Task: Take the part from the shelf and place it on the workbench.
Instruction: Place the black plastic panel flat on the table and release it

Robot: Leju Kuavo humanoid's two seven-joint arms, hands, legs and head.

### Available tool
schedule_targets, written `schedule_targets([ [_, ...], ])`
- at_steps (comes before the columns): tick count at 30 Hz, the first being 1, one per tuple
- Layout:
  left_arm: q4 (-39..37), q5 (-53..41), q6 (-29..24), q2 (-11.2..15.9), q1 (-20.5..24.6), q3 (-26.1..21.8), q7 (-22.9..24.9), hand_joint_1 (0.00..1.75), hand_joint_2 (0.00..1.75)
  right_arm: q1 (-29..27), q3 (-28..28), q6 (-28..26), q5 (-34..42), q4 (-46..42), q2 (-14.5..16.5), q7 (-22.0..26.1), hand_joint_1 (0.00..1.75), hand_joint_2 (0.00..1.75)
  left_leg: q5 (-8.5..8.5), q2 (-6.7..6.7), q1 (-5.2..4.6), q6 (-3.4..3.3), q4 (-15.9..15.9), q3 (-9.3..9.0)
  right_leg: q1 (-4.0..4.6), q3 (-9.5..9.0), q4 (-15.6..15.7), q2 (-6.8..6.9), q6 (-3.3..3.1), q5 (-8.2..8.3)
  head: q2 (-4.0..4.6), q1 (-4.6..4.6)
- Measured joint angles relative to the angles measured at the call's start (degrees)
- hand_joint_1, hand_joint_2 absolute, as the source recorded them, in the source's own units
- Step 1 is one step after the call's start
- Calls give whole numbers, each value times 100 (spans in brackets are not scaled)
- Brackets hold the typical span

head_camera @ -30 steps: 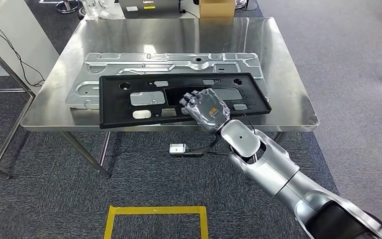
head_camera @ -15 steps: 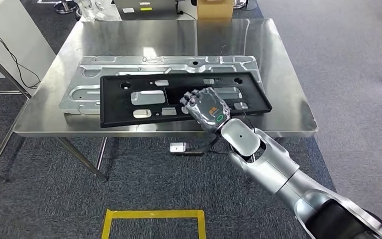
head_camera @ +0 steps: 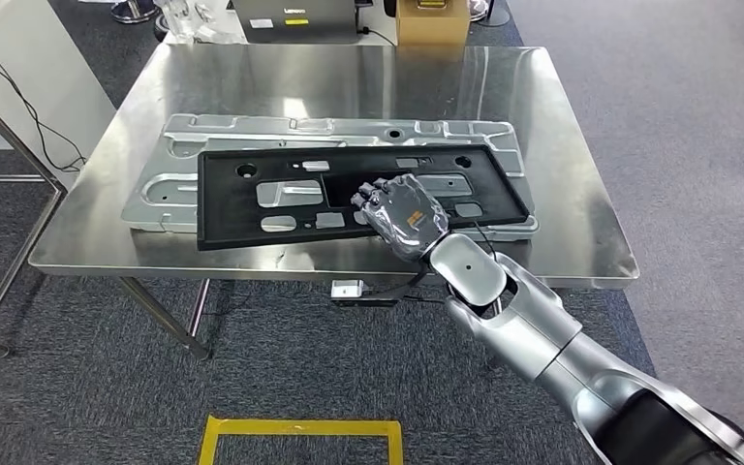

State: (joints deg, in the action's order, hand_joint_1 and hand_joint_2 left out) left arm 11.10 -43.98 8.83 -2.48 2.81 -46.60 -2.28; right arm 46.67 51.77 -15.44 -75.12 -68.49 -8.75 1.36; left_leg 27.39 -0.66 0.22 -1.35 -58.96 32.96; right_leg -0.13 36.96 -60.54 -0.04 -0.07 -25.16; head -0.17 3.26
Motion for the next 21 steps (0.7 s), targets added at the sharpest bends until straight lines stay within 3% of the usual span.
schedule_targets([
  [2,0,-1,-1,-3,11,-2,0,0,175,1,1,-2,3,1,-8,-2,175,175,35,5,4,59,17,-31,-22,-46,67,-6,-54,-18,-1,0],
  [4,0,-3,-1,-4,12,-2,1,0,175,9,1,-2,7,1,-13,-3,175,175,180,20,19,118,-210,43,-63,-145,157,-1,-117,-23,-1,3],
  [7,0,-7,-6,-5,10,-2,1,0,175,2,3,-2,13,6,-13,-1,175,175,572,31,66,200,-1245,608,-73,-248,196,14,-165,-81,-1,8],
  [8,0,-9,-8,-5,4,-3,1,0,175,-12,4,-2,14,10,-13,-1,175,175,592,32,80,220,-1480,776,-73,-278,192,16,-163,-113,-1,8],
  [9,0,-10,-8,-5,-5,-3,1,0,175,-27,5,-3,15,15,-13,-1,175,175,493,34,91,233,-1513,852,-75,-317,186,15,-156,-148,-1,7],
  [10,0,-12,-9,-5,-15,-4,1,0,175,-39,5,-3,16,19,-13,-1,175,175,281,37,102,239,-1324,818,-79,-366,182,12,-143,-186,-1,8],
  [12,0,-25,-9,-5,-29,-4,1,0,175,-46,5,-4,19,23,-13,-1,175,175,-220,54,111,236,-590,549,-84,-467,174,7,-97,-273,0,7],
  [13,0,-32,-9,-5,-29,-4,1,0,175,-42,5,-7,21,26,-14,-3,175,175,-348,59,98,222,-278,416,-79,-491,166,4,-67,-308,0,6],
  [14,0,-38,-9,-7,-25,-4,0,0,175,-41,5,-11,26,31,-16,-6,175,175,-381,62,82,197,-92,338,-72,-495,162,2,-36,-329,0,4],
  [18,0,-39,-9,-8,-26,-4,-2,0,175,-52,-2,-24,40,60,-26,-15,175,175,-281,51,64,51,53,248,-73,-481,122,9,89,-401,-1,4],
  [20,0,-39,-8,-8,-34,-4,-3,0,175,-50,-13,-30,42,66,-35,-16,175,175,-252,51,78,-31,101,168,-80,-274,-323,6,130,-608,-1,3],
  [21,0,-39,-7,-8,-34,-4,-4,0,175,-56,-17,-32,42,72,-43,-16,175,175,-226,50,69,-65,105,140,-76,-53,-714,5,140,-753,-1,3],
])
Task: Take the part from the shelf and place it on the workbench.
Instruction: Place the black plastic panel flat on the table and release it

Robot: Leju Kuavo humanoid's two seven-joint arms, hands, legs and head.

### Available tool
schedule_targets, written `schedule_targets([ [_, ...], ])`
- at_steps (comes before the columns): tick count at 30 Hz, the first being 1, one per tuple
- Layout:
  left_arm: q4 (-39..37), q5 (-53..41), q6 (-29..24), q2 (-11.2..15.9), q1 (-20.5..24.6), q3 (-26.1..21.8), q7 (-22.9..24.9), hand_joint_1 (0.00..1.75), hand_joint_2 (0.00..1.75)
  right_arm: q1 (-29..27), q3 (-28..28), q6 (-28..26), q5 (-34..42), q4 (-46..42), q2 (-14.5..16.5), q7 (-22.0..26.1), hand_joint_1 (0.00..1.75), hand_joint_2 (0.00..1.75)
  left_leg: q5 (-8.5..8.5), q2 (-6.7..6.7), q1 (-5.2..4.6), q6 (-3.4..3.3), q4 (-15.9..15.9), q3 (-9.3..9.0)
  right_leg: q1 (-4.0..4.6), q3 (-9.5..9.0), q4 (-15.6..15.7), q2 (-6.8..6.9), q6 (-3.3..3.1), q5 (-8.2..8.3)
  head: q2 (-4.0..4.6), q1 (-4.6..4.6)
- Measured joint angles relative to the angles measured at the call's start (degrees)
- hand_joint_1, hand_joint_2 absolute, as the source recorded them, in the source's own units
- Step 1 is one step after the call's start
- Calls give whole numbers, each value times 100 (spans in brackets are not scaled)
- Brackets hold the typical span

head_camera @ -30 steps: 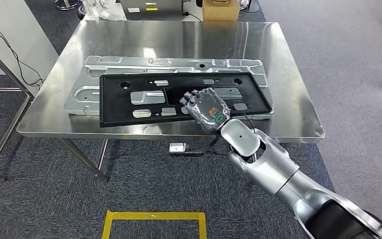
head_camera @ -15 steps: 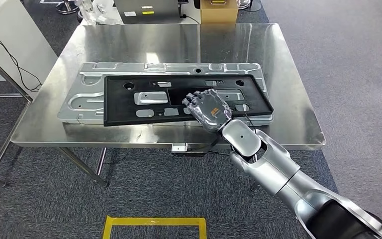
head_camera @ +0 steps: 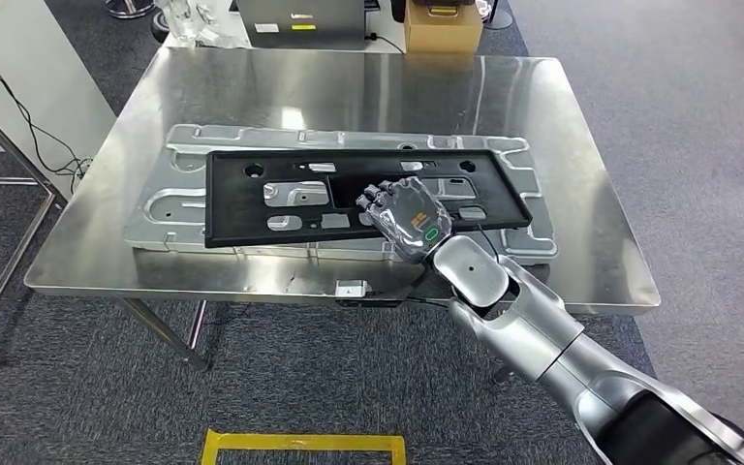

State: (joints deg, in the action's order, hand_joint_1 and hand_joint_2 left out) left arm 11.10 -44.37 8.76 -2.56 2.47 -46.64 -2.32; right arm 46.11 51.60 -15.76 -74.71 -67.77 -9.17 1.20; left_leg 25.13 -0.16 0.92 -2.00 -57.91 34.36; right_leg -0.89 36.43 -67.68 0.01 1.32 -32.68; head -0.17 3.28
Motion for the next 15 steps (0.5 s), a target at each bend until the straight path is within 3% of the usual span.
schedule_targets([
  [2,0,0,1,1,7,0,-2,0,175,-27,-1,-2,0,17,-15,0,175,175,56,-11,-18,-38,-7,-50,4,468,-689,-1,11,-162,0,1],
  [3,0,0,1,1,8,0,-3,0,175,-42,0,-2,0,25,-20,0,175,175,92,-21,-29,-43,-12,-89,5,595,-785,0,3,-76,1,0],
  [4,0,0,1,1,9,-1,-3,0,175,-51,0,-2,0,31,-25,0,175,175,132,-32,-40,-42,-19,-140,10,601,-650,-1,-18,132,1,0],
  [6,-2,0,2,-8,1,-1,-3,0,175,-53,-7,-2,0,39,-33,0,175,175,226,-44,-62,-28,-26,-257,37,370,50,-3,-104,669,2,1],
  [7,-4,0,3,-17,-2,-2,-2,0,175,-48,-11,-3,0,43,-39,-1,175,175,267,-48,-76,-10,-33,-296,58,243,381,-2,-149,837,1,3],
  [8,-6,0,4,-25,0,-2,-2,0,175,-43,-16,-5,0,44,-42,-1,175,175,298,-47,-83,13,-37,-312,81,151,612,0,-185,900,1,4],
  [10,-9,-1,5,-34,13,-2,-2,0,175,-37,-23,-11,2,49,-48,-1,175,175,337,-45,-84,71,-21,-322,110,86,769,0,-225,843,1,3],
  [12,-5,-7,5,-29,25,-2,-2,0,175,-39,-48,-21,5,65,-55,-9,175,175,389,-32,-83,130,-25,-341,71,8,855,-3,-256,805,1,2],
  [13,-4,-15,9,-26,26,-1,-2,0,175,-37,-64,-34,5,87,-59,-19,175,175,453,-26,-81,158,-138,-304,47,-49,903,0,-275,796,1,4],
  [15,-3,-45,15,-22,24,0,-2,0,175,-28,-91,-67,-10,163,-62,-44,175,175,682,-17,-55,216,-715,-9,22,-157,963,6,-307,759,1,4],
])
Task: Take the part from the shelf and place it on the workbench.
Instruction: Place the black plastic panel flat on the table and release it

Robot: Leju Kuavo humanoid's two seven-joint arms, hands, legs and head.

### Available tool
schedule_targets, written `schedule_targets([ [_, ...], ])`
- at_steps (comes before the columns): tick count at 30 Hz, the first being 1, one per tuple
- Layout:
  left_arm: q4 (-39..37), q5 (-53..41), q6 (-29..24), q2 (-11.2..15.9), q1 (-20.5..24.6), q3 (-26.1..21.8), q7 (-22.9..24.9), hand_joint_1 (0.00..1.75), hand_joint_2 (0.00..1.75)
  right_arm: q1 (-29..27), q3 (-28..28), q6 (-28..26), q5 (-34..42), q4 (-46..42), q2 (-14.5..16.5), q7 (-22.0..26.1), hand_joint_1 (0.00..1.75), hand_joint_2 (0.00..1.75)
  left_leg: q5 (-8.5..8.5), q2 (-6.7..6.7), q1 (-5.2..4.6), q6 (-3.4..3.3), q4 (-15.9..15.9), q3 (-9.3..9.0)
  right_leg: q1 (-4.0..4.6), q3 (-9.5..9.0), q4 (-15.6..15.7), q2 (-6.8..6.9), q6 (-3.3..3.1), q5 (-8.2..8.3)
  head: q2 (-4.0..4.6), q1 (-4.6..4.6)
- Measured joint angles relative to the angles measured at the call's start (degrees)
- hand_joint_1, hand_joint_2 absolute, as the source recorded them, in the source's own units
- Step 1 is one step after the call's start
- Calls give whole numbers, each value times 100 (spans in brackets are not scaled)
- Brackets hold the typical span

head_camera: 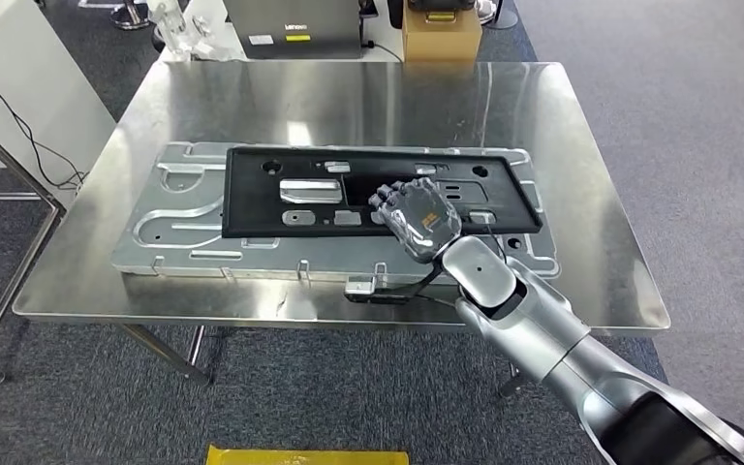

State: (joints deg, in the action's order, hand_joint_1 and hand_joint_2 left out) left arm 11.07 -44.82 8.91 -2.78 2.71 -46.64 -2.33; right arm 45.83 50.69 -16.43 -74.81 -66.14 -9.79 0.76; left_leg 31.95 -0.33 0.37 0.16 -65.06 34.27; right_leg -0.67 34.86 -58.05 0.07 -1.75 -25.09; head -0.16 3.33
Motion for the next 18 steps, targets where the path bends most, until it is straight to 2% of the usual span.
schedule_targets([
  [2,1,-29,5,9,-1,-1,-1,0,175,4,-14,-19,-20,142,0,-16,175,175,176,1,33,50,-711,464,-3,-75,-1,3,-8,-65,0,2],
  [3,1,-44,10,14,-5,-2,-2,0,175,2,-24,-21,-25,239,0,-20,175,175,121,1,49,70,-864,618,-7,-119,-7,1,-1,-106,-1,2],
  [4,1,-58,16,21,-10,-2,-5,0,175,2,-38,-24,-22,349,0,-22,175,175,-55,2,63,84,-801,671,-13,-173,-16,-1,12,-153,-1,2],
  [6,1,-95,27,30,-19,-2,-11,0,175,9,-94,-37,-7,572,0,-26,175,175,-606,13,86,98,-148,500,-29,-289,-45,-1,59,-265,-1,2],
  [7,0,-112,33,33,-22,-1,-13,0,175,22,-129,-63,6,689,0,-27,175,175,-795,18,77,94,175,380,-27,-328,-60,-4,91,-316,-1,1],
  [8,-1,-128,39,34,-20,-1,-13,0,175,41,-159,-93,21,804,1,-26,175,175,-875,21,67,72,423,285,-22,-339,-76,-6,125,-351,-1,1],
  [10,-1,-147,49,35,-10,-2,-7,0,175,71,-207,-152,57,1026,1,-17,175,175,-816,15,36,10,561,229,-3,-325,-81,-10,180,-378,-1,-1],
  [13,-1,-172,52,37,-7,-2,1,0,175,84,-278,-201,84,1266,8,3,175,175,-764,3,45,-114,628,165,-25,-306,-181,-3,262,-474,-1,-2],
  [14,-1,-186,53,38,-7,-2,2,0,175,98,-299,-225,84,1335,13,1,175,175,-749,3,51,-157,648,128,-32,-211,-392,-4,284,-574,-1,-4],
  [16,-1,-210,55,39,-1,-1,-1,0,175,120,-324,-266,81,1479,24,-5,175,175,-706,4,50,-219,661,73,-36,193,-1112,-6,299,-839,-1,-5],
  [17,-1,-217,56,39,8,-1,-8,0,175,120,-326,-279,76,1557,33,-2,175,175,-679,-1,44,-235,660,46,-37,441,-1482,-7,305,-926,-1,-5],
  [18,-1,-222,58,39,16,-1,-21,0,175,111,-326,-288,70,1635,48,7,175,175,-653,-9,38,-244,659,11,-37,628,-1707,-7,304,-915,-1,-5],
])
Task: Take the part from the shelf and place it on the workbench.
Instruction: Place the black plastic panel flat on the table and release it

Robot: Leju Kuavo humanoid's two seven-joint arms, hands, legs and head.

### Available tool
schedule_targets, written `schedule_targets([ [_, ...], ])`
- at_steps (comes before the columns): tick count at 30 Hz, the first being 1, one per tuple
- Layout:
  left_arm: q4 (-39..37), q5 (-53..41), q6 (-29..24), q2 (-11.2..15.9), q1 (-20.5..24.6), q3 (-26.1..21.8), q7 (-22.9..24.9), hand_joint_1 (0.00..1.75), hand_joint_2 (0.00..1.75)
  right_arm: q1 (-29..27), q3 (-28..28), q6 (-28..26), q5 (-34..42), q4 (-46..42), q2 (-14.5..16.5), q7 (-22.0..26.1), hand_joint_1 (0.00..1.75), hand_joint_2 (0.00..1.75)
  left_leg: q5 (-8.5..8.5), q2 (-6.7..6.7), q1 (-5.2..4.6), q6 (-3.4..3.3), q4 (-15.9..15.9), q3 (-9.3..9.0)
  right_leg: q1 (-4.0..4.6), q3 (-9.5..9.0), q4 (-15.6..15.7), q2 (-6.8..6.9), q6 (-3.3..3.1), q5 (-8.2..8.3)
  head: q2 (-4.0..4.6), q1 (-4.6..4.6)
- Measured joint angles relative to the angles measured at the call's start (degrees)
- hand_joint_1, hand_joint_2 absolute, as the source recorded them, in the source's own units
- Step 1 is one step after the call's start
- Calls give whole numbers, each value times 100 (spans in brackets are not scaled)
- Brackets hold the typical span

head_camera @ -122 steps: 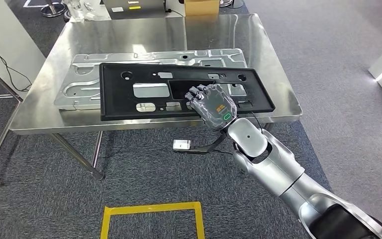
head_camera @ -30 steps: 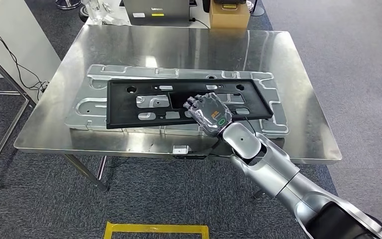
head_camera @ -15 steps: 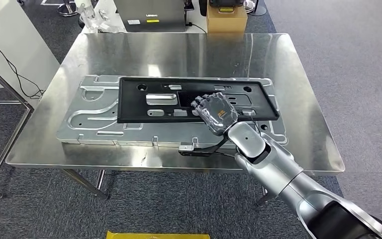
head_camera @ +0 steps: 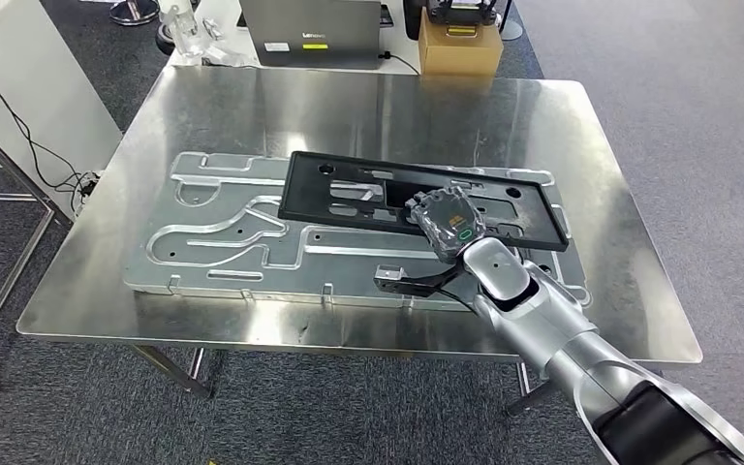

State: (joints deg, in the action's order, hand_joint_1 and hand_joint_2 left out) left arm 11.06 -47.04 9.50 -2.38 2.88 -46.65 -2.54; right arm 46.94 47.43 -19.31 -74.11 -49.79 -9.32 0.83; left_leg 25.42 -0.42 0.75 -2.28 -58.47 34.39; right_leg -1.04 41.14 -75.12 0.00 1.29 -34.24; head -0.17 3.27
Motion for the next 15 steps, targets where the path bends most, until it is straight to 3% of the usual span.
schedule_targets([
  [1,0,-9,9,0,6,-1,-22,0,175,-8,0,-12,-8,76,16,10,175,175,30,-11,-6,-1,-2,-41,1,89,-16,0,-11,129,1,-1],
  [2,0,-18,27,0,11,-1,-49,0,175,-14,-2,-27,-15,149,31,20,175,175,64,-24,-13,4,-3,-95,7,82,173,0,-34,364,1,-1],
  [3,0,-18,56,-1,10,-1,-73,0,175,-13,-9,-47,-19,207,46,30,175,175,100,-33,-21,13,-4,-153,18,-31,552,0,-71,661,1,-2],
  [5,-2,-1,117,-12,10,-3,-110,0,175,-4,-38,-98,-25,304,74,49,87,87,173,-44,-46,50,-12,-229,62,-287,1239,0,-151,1023,1,-1],
  [7,-3,41,172,-20,12,-16,-164,0,175,0,-74,-138,-33,381,110,69,0,0,216,-46,-63,72,-32,-227,77,-390,1500,-1,-155,1043,0,1],
  [10,-2,186,329,-18,13,-94,-118,0,175,2,-114,-176,-33,472,169,138,0,0,236,-28,-57,72,-18,-233,74,-404,1547,-22,-118,1014,0,1],
  [14,-2,332,519,-17,17,-243,-61,0,175,1,-126,-207,-4,563,260,217,0,0,244,-4,-54,84,32,-268,80,-406,1546,-43,-149,994,0,3],
  [15,-2,347,538,-17,20,-272,-67,0,131,1,-126,-211,1,578,279,223,0,0,244,-4,-54,88,39,-273,81,-408,1545,-42,-154,991,1,2],
])
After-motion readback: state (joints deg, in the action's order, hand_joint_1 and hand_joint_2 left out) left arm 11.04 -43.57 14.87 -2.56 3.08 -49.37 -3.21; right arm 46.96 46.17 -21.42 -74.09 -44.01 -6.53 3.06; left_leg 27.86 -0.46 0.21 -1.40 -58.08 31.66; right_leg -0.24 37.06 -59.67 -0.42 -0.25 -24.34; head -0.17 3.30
